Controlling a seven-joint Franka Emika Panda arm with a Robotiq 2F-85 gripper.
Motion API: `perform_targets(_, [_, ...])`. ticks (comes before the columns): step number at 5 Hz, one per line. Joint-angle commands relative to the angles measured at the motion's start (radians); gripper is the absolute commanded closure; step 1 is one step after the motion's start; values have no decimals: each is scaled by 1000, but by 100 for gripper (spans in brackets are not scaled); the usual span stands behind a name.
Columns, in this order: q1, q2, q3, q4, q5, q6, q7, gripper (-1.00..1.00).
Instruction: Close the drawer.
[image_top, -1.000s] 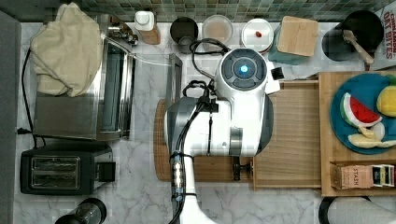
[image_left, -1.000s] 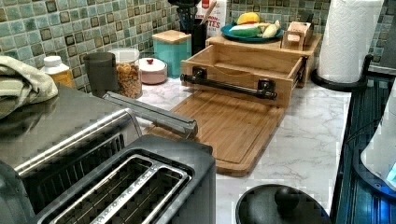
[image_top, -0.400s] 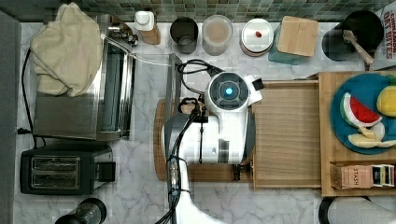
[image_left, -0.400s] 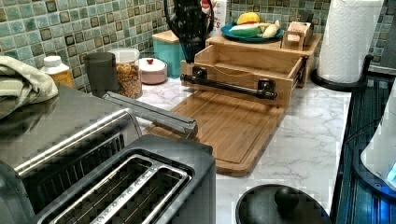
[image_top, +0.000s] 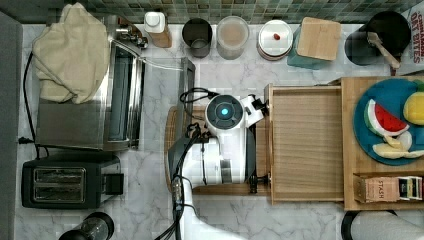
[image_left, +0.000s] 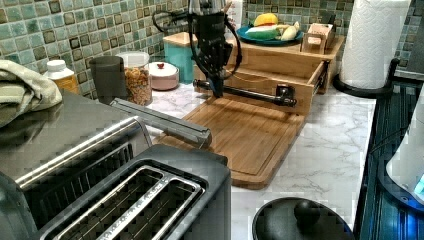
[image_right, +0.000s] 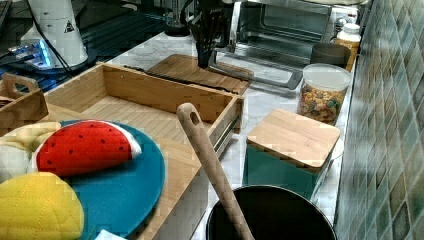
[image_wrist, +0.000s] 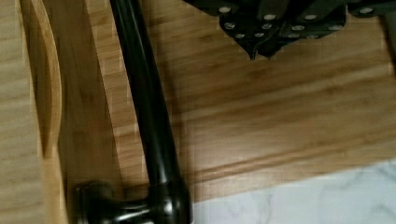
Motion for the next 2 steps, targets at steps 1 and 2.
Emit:
perform_targets(1, [31, 8, -3, -12, -284, 35, 101, 100])
perform_targets(2, [3, -9, -17, -66, -308, 126, 114, 100])
